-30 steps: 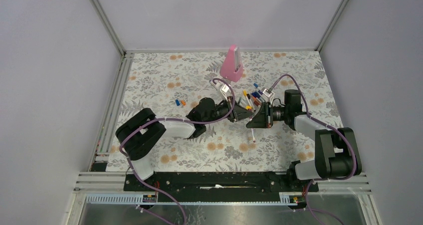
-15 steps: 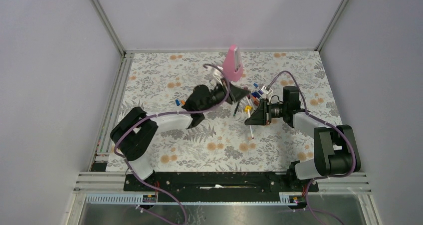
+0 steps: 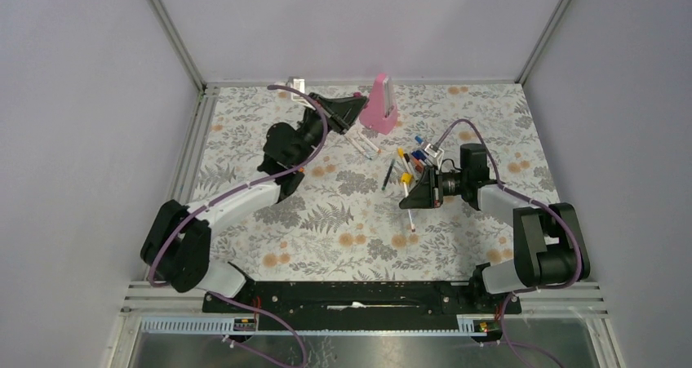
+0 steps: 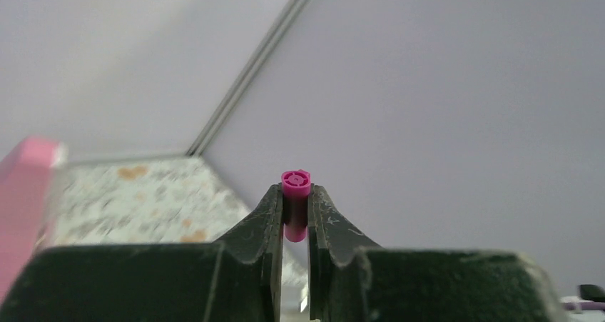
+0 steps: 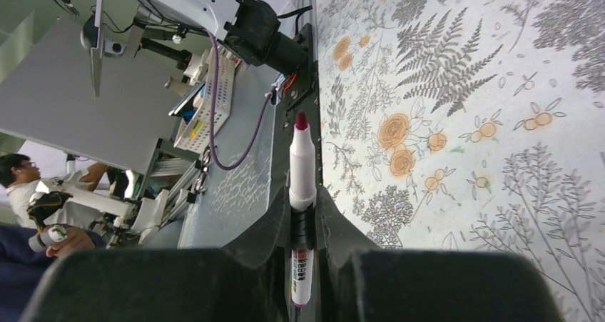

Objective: Open the pen caps
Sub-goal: Place the pen cap at the center of the board.

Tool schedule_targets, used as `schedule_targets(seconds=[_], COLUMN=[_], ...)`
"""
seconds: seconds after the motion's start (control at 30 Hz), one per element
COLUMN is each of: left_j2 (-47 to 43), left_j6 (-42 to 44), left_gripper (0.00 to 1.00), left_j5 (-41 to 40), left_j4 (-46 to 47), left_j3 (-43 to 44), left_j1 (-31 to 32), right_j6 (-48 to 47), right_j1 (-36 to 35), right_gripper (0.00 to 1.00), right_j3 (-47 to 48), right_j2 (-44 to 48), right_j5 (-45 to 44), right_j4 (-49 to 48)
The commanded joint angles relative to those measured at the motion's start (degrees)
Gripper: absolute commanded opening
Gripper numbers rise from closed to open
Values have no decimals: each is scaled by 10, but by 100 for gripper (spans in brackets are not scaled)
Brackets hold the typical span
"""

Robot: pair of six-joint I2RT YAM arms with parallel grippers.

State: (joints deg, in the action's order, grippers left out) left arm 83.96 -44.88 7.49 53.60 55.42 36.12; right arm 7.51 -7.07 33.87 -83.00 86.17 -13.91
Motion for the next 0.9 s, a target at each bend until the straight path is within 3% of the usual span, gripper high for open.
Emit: schedule_targets(seconds=[0.0, 0.13, 0.23, 0.4, 0.57, 0.87], left_j2=[-73, -128, -133, -85, 2, 141], left_j6=[-7, 39, 22, -12, -16, 3], left_gripper=[0, 0, 0, 0, 0, 0], left_j5=[-6, -29, -129, -256, -329, -353], left_j4=[-129, -298, -452, -626, -708, -740], left_j3=[-73, -109, -100, -51, 28, 136], left_j1=[-34, -38, -38, -38, -39, -49], right_j6=[-16, -79, -206, -244, -246, -253], right_j1=[26, 52, 55, 57, 59, 63], right_gripper=[0, 0, 0, 0, 0, 0], right_j3=[7, 16, 49, 63, 62, 64], right_j2=[34, 56, 61, 49, 50, 50], right_j5=[-11, -52, -108, -158, -167, -169], right_j4=[1, 58, 203, 248, 247, 253])
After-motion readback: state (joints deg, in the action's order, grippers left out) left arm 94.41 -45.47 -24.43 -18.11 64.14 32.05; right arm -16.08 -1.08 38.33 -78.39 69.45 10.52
